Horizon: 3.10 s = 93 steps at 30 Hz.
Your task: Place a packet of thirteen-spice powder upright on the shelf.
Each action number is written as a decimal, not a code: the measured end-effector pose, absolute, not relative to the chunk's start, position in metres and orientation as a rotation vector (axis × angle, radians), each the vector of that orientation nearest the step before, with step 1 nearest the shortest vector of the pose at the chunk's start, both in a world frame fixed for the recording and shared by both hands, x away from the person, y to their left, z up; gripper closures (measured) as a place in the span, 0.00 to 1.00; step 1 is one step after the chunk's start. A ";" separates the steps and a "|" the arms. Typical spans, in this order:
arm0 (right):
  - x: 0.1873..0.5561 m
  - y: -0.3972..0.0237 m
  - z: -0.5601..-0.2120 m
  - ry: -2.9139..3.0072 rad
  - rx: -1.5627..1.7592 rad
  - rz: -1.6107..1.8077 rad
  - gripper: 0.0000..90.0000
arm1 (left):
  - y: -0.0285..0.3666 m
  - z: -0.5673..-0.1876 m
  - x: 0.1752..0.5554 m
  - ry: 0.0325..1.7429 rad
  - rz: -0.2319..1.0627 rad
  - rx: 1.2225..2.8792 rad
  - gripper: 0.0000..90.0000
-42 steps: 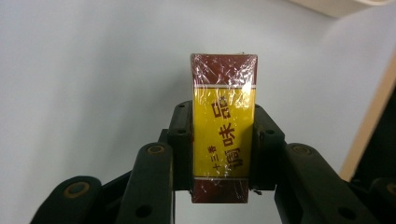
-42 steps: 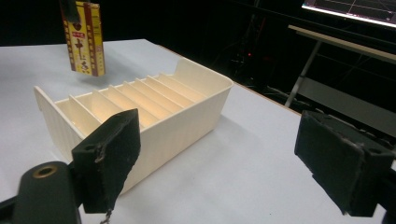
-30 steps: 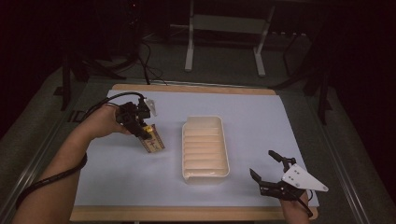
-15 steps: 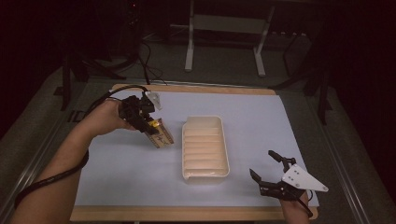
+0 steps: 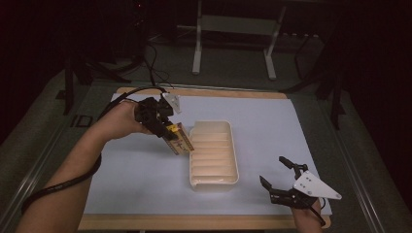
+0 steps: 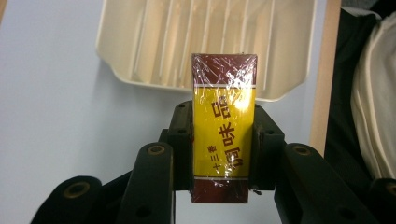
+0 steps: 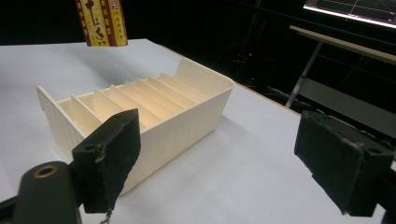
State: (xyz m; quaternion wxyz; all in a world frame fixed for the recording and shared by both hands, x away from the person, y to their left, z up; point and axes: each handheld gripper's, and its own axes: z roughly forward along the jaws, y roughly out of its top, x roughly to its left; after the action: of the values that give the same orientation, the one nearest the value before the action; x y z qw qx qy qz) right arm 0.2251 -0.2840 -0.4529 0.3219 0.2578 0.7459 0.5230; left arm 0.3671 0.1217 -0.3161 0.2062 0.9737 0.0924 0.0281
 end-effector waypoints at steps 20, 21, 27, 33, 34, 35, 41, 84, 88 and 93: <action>0.225 -0.284 -0.453 1.960 0.677 1.371 0.16 | 0.076 -0.323 0.368 0.150 0.061 2.606 0.76; 0.225 -0.285 -0.453 1.960 0.677 1.371 0.16 | 0.075 -0.325 0.368 0.150 0.065 2.607 0.76; 0.225 -0.285 -0.453 1.960 0.676 1.371 0.16 | 0.071 -0.334 0.364 0.148 0.050 2.596 0.76; 0.225 -0.284 -0.453 1.963 0.676 1.372 0.16 | 0.068 -0.343 0.357 0.129 0.043 2.575 0.76; 0.225 -0.284 -0.453 1.963 0.674 1.370 0.16 | 0.068 -0.344 0.356 0.128 0.042 2.571 0.76; 0.225 -0.284 -0.453 1.963 0.674 1.371 0.16 | 0.068 -0.345 0.355 0.122 0.032 2.562 0.76; 0.225 -0.283 -0.454 1.969 0.675 1.368 0.16 | 0.059 -0.357 0.349 0.086 0.007 2.587 0.76; 0.226 -0.284 -0.454 1.971 0.675 1.367 0.16 | 0.030 -0.401 0.346 0.003 0.002 2.727 0.75; 0.226 -0.284 -0.454 1.971 0.674 1.368 0.16 | 0.030 -0.411 0.345 0.025 -0.010 2.683 0.75; 0.226 -0.284 -0.454 1.972 0.674 1.367 0.16 | 0.033 -0.418 0.346 0.046 -0.030 2.607 0.74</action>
State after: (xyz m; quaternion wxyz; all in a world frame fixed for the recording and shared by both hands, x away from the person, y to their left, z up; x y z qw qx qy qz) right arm 0.2260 -0.2841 -0.4542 0.3189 0.2563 0.7500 0.5197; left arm 0.3463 0.0330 -0.4180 0.2639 0.9643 0.0171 -0.0111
